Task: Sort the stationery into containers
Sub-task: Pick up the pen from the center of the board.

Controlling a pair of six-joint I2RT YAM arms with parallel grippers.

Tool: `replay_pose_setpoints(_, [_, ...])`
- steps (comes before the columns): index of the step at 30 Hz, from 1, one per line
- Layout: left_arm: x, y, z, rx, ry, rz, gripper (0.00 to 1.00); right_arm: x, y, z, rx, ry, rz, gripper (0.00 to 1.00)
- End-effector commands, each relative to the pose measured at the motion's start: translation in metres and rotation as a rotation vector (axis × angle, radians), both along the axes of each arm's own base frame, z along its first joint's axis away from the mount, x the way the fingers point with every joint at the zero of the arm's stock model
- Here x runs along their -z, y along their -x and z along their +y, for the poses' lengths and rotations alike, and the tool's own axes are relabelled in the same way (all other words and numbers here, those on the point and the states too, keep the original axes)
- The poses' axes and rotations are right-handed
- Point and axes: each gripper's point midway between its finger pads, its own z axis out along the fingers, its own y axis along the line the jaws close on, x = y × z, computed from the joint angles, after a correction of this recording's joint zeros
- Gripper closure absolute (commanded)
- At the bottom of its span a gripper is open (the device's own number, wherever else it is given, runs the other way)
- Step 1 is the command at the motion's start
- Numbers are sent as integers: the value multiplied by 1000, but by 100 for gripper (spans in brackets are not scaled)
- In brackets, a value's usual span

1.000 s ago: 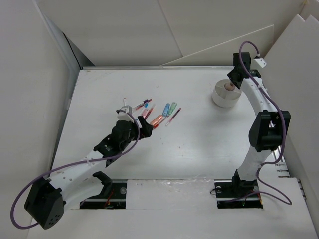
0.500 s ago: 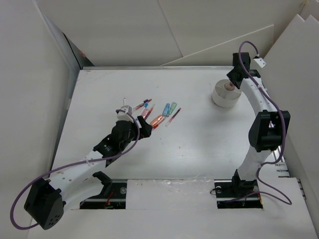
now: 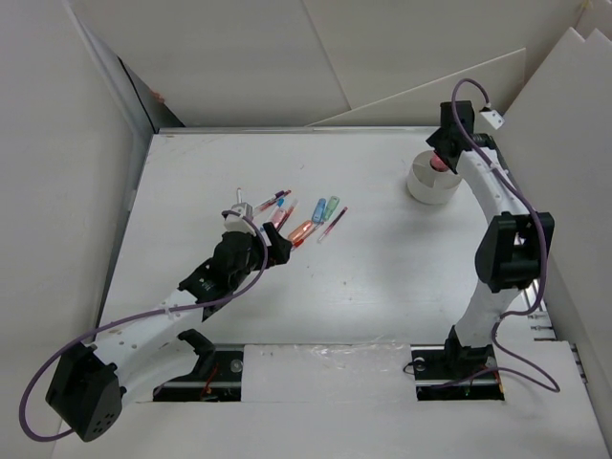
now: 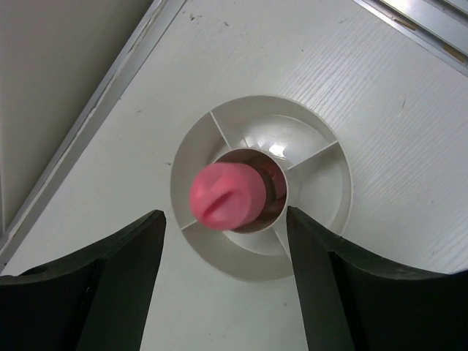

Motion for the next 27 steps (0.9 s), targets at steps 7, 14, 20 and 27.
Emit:
replay_pose_setpoints(7, [-16, -13, -5, -12, -11, -16, 21, -62, 29, 55, -89, -45, -177, 38])
replay_pose_setpoints(14, [1, -21, -11, -7, -66, 43, 37, -63, 78, 134, -309, -154, -284, 88])
replay_pose_setpoints(20, [10, -22, -11, -2, -96, 70, 38, -55, 118, 172, -407, -150, -291, 100])
replay_pose_setpoints(27, [17, -23, -7, -6, -147, 89, 40, -47, 149, 187, -473, -174, -347, 100])
